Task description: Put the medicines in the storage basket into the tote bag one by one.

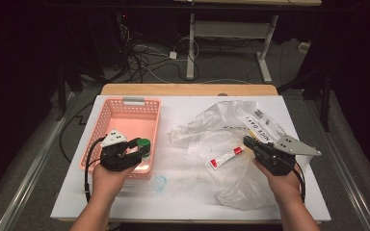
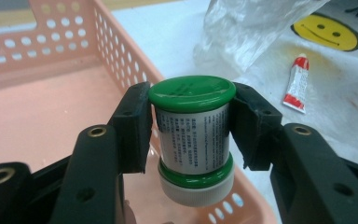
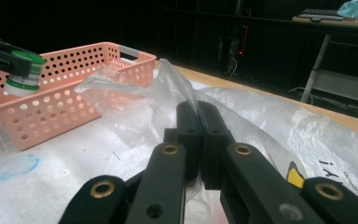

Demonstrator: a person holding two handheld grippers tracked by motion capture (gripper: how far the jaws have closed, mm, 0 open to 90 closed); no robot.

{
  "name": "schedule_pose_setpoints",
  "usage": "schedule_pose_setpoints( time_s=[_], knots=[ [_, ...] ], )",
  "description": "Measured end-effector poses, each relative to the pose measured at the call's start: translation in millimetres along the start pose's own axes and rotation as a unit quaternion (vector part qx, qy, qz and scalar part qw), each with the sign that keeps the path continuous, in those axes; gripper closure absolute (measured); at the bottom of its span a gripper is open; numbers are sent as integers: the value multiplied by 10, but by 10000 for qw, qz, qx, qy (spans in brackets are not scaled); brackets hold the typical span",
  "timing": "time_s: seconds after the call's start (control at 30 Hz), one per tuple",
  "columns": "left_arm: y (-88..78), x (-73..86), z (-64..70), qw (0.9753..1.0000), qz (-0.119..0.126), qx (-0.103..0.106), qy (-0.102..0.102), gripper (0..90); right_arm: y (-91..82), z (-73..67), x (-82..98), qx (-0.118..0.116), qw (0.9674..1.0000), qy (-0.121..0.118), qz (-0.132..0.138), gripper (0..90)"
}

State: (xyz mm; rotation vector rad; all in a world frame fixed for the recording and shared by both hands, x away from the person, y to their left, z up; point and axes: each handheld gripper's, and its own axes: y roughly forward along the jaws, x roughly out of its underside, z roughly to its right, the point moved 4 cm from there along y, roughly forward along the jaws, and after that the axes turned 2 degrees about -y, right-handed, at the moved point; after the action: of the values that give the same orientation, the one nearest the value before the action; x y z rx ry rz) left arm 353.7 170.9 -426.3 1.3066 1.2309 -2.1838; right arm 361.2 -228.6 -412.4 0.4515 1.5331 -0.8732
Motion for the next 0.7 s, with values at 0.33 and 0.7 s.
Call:
schedule_pose_setpoints(
  time_s=[0.33, 0.7],
  knots=[
    [-32, -65, 168, 9995, 201, 200, 141, 506, 15, -1, 8, -14, 10000, -47, -14, 893],
    [126, -72, 382, 9979, 100, 553, 307, 506, 4, -4, -6, -14, 10000, -27, 11, 892]
  ],
)
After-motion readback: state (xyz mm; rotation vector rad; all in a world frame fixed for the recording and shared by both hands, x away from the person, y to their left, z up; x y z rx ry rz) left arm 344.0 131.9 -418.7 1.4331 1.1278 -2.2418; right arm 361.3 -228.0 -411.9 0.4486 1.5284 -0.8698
